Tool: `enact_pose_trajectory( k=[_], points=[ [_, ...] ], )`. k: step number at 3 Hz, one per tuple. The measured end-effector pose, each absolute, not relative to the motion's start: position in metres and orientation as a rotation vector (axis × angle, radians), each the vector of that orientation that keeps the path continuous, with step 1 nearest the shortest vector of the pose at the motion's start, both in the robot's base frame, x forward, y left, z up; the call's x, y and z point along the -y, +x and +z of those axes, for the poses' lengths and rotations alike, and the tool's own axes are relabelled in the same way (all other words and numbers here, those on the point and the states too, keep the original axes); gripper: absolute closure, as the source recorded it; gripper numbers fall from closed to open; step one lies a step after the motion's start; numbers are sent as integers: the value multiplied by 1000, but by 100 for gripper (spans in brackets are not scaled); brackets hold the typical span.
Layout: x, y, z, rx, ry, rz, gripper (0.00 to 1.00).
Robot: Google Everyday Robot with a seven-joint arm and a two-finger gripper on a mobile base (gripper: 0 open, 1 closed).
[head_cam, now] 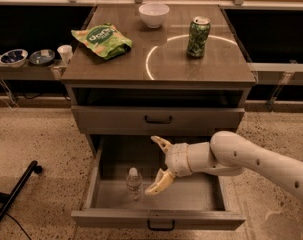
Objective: Pick water bottle from middle drawer and place on counter
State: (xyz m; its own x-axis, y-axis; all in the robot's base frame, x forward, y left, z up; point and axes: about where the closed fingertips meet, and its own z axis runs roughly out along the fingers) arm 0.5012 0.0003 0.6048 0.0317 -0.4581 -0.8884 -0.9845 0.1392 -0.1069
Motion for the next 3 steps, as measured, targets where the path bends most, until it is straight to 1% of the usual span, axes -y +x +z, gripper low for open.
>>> enact_pose_trajectory(
  k=[2, 3],
  points=[
    [-43, 494, 547, -1597, -1460, 862, 0],
    [-63, 501, 525, -1626, -1425, 910, 0]
  ],
)
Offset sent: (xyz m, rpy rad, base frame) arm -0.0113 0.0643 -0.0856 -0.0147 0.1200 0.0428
